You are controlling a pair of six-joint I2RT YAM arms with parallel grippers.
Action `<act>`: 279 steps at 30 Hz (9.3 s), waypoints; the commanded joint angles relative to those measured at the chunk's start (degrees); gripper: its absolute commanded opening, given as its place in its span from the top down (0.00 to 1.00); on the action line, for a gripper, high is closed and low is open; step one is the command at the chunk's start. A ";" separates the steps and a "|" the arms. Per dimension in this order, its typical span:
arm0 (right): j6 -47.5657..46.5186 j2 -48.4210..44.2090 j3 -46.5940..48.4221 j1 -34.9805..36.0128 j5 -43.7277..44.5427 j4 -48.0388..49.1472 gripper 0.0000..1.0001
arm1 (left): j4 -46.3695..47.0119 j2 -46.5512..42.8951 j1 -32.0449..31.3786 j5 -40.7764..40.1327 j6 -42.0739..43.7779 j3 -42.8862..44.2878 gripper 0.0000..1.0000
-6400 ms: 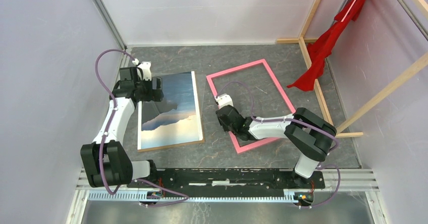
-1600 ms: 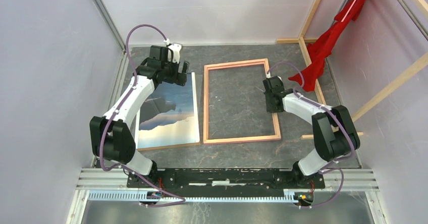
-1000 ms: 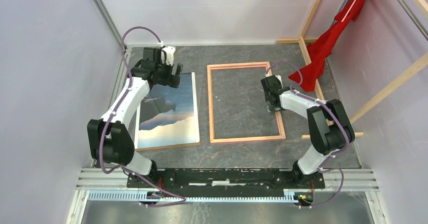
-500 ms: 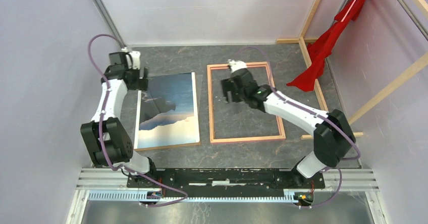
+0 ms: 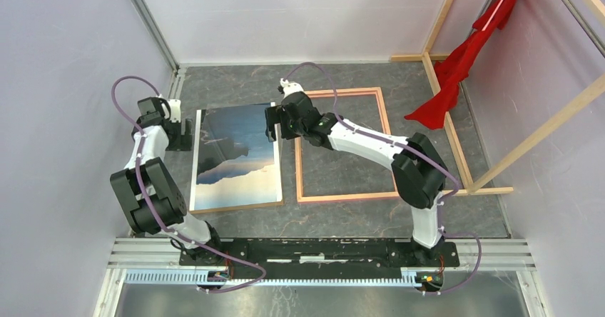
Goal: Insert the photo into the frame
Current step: Turn over the photo frame at the center of the board, then pick up the photo frame item at the center of the board, then adjust the photo frame item on the photo frame.
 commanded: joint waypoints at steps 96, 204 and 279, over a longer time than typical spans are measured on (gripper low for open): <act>-0.28 -11.43 -1.86 -23.47 -40.83 -7.45 1.00 | -10.83 -0.44 -3.97 5.27 6.76 8.07 0.00; 12.41 -24.48 -28.42 -43.02 -57.04 10.26 1.00 | -5.82 13.99 -42.47 10.94 -7.58 11.06 0.10; 13.00 -18.09 -24.93 -36.53 -52.28 9.43 0.79 | -3.99 18.01 -43.31 8.76 -8.05 11.86 0.18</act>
